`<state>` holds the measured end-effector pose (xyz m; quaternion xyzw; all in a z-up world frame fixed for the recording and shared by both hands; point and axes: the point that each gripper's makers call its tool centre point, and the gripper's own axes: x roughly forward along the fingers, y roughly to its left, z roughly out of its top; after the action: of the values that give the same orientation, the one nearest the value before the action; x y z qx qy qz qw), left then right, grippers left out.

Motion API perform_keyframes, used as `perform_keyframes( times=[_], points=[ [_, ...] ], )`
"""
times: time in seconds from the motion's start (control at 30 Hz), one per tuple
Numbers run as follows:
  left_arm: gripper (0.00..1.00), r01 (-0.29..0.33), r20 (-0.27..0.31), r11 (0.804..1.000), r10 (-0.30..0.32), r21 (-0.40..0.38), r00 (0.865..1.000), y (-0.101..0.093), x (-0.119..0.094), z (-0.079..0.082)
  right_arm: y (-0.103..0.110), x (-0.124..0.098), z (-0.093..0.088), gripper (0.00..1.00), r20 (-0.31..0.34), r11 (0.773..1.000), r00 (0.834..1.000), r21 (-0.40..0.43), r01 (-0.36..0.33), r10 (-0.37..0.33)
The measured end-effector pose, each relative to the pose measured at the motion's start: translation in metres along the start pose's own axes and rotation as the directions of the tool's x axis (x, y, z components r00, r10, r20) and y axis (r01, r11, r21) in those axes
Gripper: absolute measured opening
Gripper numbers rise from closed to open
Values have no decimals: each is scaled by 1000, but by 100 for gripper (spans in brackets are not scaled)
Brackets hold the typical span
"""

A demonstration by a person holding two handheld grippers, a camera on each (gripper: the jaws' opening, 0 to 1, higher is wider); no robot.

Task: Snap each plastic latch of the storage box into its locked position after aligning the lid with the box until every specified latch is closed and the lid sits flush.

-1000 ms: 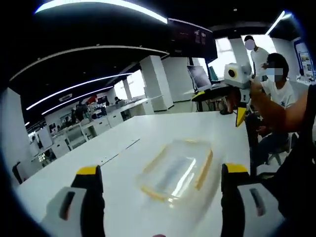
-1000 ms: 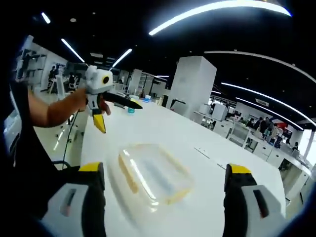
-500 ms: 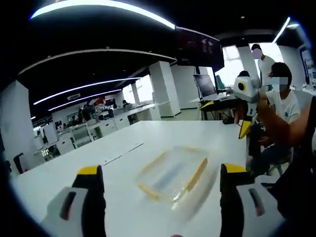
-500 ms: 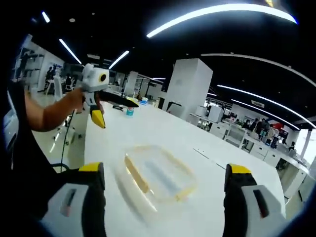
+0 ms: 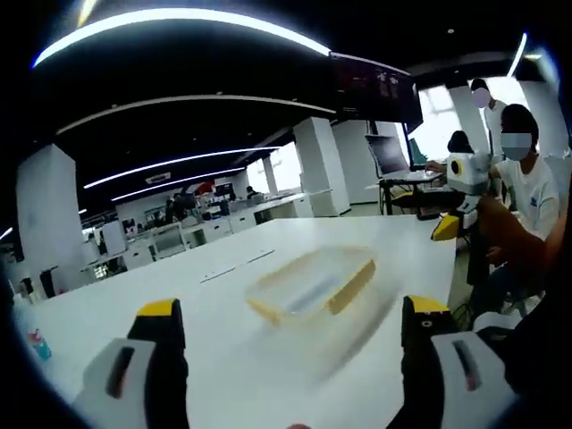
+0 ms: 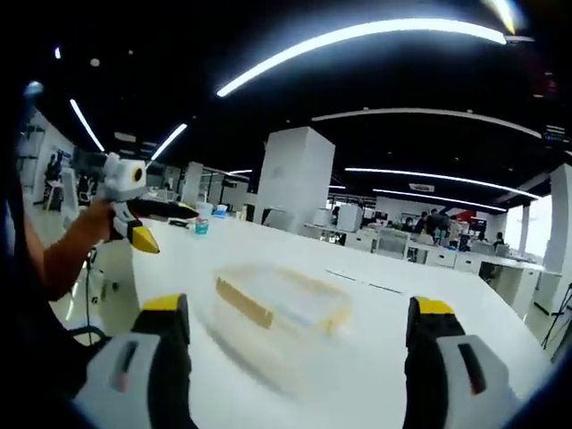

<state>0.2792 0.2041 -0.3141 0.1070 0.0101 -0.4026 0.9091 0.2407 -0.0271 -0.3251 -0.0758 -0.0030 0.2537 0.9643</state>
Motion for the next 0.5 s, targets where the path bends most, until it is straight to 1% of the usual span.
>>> perform_keyframes(
  times=[0.1,0.2,0.27,0.37,0.5],
  points=[
    [99,-8,17,999,9,-31,1000,8,0,-2,-4,0,-2,100,-6,1000,1000,6,9,-9],
    [99,-23,22,998,24,-61,999,19,-2,-5,-12,-1,-2,100,-4,1000,1000,8,25,-25],
    [99,-24,31,996,27,-85,999,25,-4,-6,-18,0,-5,100,-13,999,999,15,31,-31],
    [99,-32,18,995,34,-93,999,32,-6,-12,-24,0,-7,100,-28,999,999,13,40,-39],
    [99,-34,16,994,36,-108,999,39,-11,-16,-32,-1,-5,100,-26,999,999,22,42,-41]
  ],
)
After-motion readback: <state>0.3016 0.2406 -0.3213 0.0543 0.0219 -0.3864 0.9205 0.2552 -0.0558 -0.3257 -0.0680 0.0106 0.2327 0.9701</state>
